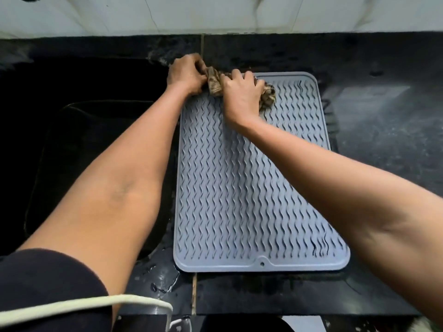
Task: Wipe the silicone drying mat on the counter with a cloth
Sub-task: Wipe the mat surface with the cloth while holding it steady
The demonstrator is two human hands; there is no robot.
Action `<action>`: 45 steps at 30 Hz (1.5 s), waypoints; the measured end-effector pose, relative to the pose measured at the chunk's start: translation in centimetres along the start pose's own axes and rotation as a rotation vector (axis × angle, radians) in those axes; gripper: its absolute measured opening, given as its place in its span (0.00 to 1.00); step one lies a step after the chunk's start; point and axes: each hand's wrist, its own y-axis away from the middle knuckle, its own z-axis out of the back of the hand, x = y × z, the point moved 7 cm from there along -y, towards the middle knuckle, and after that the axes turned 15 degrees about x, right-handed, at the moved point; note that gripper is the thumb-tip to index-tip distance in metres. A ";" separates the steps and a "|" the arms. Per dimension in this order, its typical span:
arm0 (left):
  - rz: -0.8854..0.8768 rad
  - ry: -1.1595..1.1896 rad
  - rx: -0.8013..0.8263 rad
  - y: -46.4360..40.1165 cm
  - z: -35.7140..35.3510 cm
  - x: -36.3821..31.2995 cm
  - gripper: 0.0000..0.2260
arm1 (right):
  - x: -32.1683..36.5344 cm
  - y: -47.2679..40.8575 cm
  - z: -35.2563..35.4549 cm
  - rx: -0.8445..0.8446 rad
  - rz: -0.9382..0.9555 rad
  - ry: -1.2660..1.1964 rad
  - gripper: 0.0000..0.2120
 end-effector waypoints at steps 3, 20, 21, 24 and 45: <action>0.037 0.072 0.019 -0.5 -0.1 0.2 0.07 | 0.4 2.5 -0.3 -0.061 0.021 -0.022 0.18; 0.203 0.228 -0.045 1.0 0.1 0.7 0.07 | -0.9 1.5 3.0 -0.092 -0.083 -0.432 0.18; 0.197 0.226 -0.060 1.0 0.1 0.8 0.07 | -0.8 0.1 2.3 -0.015 -0.074 -0.380 0.18; 0.189 0.222 -0.075 0.5 0.1 1.0 0.04 | -0.1 -0.1 0.2 0.029 -0.033 -0.217 0.16; -0.108 -0.061 -0.101 5.5 -2.4 -0.4 0.14 | -0.8 5.7 2.1 -0.105 -0.154 -0.454 0.14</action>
